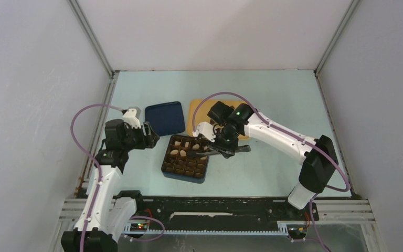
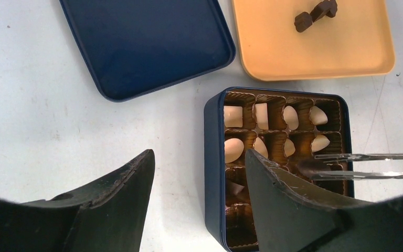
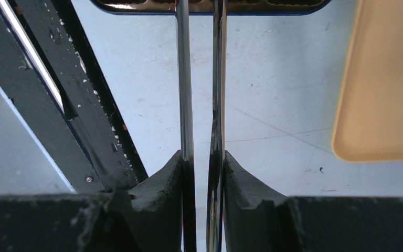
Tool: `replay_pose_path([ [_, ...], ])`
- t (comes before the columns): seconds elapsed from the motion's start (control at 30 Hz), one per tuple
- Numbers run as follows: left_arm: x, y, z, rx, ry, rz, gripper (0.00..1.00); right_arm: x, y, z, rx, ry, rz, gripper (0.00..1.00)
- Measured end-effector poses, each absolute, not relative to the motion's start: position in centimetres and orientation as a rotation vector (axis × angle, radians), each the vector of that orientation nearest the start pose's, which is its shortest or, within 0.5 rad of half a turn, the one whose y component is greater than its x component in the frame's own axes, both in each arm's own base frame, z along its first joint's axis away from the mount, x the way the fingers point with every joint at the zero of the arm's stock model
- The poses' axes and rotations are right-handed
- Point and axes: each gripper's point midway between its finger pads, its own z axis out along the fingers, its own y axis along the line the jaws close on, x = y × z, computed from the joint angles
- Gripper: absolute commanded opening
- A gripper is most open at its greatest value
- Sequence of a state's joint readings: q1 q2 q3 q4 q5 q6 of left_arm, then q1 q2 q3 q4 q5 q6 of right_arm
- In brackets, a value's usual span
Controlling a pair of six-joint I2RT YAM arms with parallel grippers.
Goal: Pack the chocolate
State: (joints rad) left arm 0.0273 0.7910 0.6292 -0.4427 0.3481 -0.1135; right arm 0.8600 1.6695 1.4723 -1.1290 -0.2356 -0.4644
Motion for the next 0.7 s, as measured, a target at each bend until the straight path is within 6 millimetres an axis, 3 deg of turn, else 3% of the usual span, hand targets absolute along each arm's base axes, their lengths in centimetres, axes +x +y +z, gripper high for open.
replay_pose_path([
  [0.33,25.9,-5.7,14.8,0.044,2.169,-0.428,0.68,17.8,25.5,13.1,-1.902,2.285,0.421,0.36],
  [0.7,25.9,-5.7,14.8,0.044,2.168,-0.427,0.68,18.4,25.4,13.4,-1.88,2.289,0.416,0.37],
])
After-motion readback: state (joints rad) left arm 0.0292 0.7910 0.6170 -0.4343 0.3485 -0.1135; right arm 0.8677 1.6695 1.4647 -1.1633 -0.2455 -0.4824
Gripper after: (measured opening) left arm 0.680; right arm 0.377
